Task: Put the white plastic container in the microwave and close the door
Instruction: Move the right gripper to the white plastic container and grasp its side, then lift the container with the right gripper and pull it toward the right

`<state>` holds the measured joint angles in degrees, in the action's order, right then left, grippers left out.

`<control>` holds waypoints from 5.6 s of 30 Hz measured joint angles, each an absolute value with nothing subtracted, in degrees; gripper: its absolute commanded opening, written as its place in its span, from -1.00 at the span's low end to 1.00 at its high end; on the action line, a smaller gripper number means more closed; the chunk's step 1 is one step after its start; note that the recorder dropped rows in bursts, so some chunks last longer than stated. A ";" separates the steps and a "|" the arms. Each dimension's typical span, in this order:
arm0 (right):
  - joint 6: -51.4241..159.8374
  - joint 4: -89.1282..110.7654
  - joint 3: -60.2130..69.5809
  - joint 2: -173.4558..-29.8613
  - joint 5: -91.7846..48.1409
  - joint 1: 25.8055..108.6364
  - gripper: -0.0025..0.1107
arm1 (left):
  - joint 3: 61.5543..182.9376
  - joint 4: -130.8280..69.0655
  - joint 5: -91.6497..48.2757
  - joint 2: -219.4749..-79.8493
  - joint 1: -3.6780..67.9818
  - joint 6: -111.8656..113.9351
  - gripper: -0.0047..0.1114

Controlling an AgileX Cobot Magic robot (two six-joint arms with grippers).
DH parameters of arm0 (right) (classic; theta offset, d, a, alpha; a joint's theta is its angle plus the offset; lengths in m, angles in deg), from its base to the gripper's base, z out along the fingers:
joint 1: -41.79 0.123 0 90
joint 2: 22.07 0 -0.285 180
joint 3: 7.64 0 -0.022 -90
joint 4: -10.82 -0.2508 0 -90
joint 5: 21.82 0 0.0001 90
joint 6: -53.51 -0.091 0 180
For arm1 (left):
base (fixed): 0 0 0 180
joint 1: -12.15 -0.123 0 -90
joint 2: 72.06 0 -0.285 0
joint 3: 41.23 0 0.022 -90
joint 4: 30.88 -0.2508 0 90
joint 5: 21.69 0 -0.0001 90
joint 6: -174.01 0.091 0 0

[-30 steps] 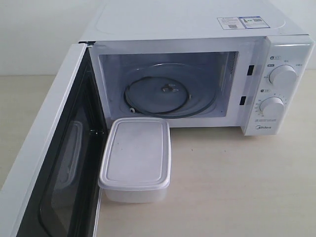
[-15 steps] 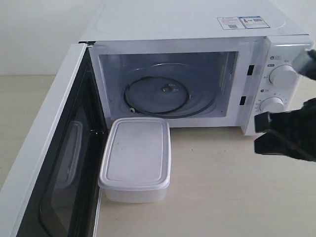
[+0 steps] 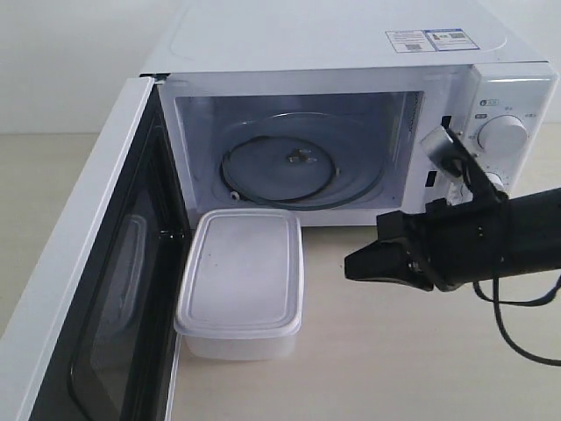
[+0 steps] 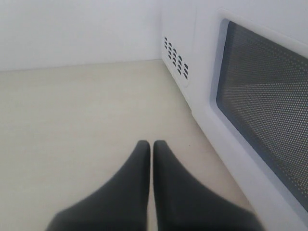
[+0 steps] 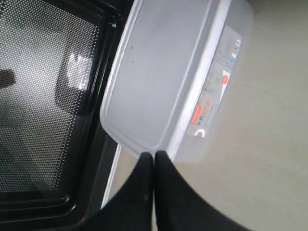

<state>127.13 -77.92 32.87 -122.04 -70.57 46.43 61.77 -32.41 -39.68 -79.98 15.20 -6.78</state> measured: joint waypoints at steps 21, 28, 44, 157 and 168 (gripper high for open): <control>132.59 -86.42 18.00 -146.34 -80.07 46.43 -0.06 | 61.77 -32.41 -39.68 -79.98 15.20 -6.78 -0.85; 135.66 -88.05 17.53 -148.59 -75.22 46.89 0.09 | 61.77 -32.41 -39.68 -79.98 15.20 -6.78 -0.85; 136.03 -88.95 16.35 -148.68 -71.87 53.29 0.09 | 61.77 -32.41 -39.68 -79.98 15.20 -6.78 -0.85; 127.83 -88.49 45.94 -100.27 -62.73 47.27 -0.96 | 61.77 -32.41 -39.68 -79.98 15.20 -6.69 -0.85; 125.58 -88.49 47.93 -99.99 -63.22 48.08 -0.96 | 61.77 -32.41 -39.68 -79.98 15.20 -6.69 -0.85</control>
